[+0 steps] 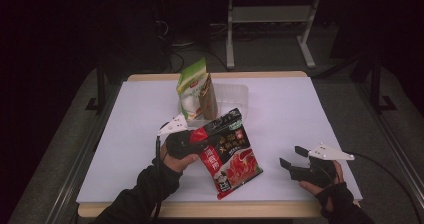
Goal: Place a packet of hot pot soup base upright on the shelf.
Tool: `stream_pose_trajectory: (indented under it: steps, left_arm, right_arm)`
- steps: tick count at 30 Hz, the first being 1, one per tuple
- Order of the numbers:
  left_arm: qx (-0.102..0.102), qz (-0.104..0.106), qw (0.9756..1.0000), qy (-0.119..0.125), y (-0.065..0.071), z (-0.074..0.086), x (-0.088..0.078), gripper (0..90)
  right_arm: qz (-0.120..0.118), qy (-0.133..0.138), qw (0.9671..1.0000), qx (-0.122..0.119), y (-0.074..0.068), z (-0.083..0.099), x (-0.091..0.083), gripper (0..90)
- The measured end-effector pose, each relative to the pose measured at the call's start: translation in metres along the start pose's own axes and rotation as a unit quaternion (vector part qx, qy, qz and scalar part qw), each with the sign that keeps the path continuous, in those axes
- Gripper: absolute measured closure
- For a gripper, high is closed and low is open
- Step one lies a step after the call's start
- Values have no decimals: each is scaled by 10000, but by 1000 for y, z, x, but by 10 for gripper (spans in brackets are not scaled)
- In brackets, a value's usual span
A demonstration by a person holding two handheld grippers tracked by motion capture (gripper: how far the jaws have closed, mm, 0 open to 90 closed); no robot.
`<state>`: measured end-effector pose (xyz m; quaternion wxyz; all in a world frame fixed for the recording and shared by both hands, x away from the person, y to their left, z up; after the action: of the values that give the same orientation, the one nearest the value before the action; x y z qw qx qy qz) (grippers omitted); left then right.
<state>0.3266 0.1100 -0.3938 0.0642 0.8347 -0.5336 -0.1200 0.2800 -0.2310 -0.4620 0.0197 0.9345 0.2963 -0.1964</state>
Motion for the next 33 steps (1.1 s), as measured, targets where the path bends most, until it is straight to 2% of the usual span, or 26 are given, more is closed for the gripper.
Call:
stream_pose_trajectory:
  steps: [10, 16, 20, 24, 28, 33]
  left_arm:
    - [172, -241, 9994, 180, 1, -8, -11, 769]
    - [264, -334, 9988, 249, 4, -13, -14, 771]
    - [289, -431, 9981, 336, 4, -17, -15, 769]
    - [325, -536, 9972, 414, 4, -22, -17, 767]
    - [323, -636, 9962, 503, 1, -27, -20, 766]
    - [405, -847, 9934, 652, 0, -38, -23, 766]
  right_arm:
    - [68, -86, 9998, -157, 0, 0, 5, 262]
    - [143, -59, 9998, -109, 0, 1, 4, 230]
    - [33, 30, 10000, -69, 0, 1, 1, 217]
    - [-20, 138, 9998, -108, -1, 0, -2, 210]
    - [18, -11, 9997, -223, -3, 3, -2, 210]
    - [78, -109, 9994, -321, -4, 6, -1, 210]
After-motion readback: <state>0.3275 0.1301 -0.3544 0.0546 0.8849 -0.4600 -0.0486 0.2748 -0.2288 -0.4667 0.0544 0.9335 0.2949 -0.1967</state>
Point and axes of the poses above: each handheld gripper's, and its own axes: x roughly forward along the jaws, z roughly out of its underside, y roughly to its right, the point moved 4 cm from there along x, roughly forward along the jaws, and after that the axes turned 7 degrees about y, right-handed, at the moved point
